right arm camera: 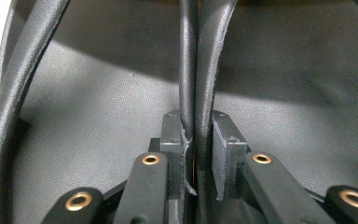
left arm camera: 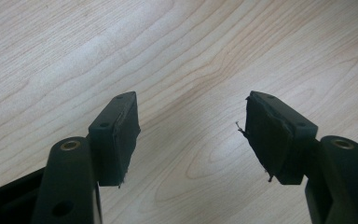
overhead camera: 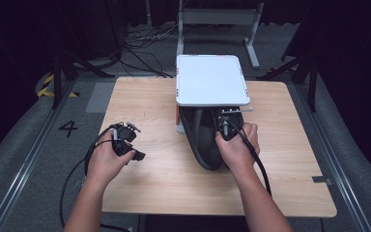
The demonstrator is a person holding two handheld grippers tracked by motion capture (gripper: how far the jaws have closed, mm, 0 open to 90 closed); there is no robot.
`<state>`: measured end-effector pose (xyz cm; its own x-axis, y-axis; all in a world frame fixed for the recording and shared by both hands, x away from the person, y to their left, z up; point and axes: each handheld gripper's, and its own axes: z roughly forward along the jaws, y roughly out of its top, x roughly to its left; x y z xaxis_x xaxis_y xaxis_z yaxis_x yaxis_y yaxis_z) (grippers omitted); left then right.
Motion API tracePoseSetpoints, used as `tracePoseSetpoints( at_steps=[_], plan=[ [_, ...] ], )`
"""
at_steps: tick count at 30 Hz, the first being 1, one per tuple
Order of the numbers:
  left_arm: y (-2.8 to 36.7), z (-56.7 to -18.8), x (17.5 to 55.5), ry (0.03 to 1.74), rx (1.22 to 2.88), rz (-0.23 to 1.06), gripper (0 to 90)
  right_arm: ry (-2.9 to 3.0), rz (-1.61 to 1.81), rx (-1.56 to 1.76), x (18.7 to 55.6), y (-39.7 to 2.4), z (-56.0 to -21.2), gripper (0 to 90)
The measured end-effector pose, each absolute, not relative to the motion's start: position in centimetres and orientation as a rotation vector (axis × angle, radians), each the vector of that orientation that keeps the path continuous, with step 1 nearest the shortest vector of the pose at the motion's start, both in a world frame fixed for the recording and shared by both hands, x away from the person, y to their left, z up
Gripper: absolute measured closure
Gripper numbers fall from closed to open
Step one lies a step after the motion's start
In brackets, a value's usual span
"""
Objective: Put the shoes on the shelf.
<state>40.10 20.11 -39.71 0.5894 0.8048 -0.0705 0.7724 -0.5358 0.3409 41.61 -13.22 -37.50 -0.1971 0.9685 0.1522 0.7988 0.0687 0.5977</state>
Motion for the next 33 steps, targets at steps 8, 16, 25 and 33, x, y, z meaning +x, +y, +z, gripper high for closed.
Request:
tracePoseSetpoints(
  at_steps=[8, 16, 25, 33],
  plan=[
    [20.3, -39.7, 40.1, 1.28, 2.478, 0.132, 36.1, 2.033, 0.815, 1.77, 43.5, -12.4, -37.7, 77.7],
    [20.4, -39.7, 40.1, 1.281, 2.47, 0.128, 36.1, 1.993, 0.829, 1.762, 45.2, -12.3, -38.1, 77.5],
    [20.4, -39.8, 40.1, 1.278, 2.478, 0.123, 36.1, 1.97, 0.782, 1.766, 46.8, -11.2, -38.7, 77.4],
    [20.5, -39.9, 40.1, 1.276, 2.474, 0.119, 36.1, 1.937, 0.763, 1.786, 47.9, -10.7, -39.1, 77.2]
  ],
)
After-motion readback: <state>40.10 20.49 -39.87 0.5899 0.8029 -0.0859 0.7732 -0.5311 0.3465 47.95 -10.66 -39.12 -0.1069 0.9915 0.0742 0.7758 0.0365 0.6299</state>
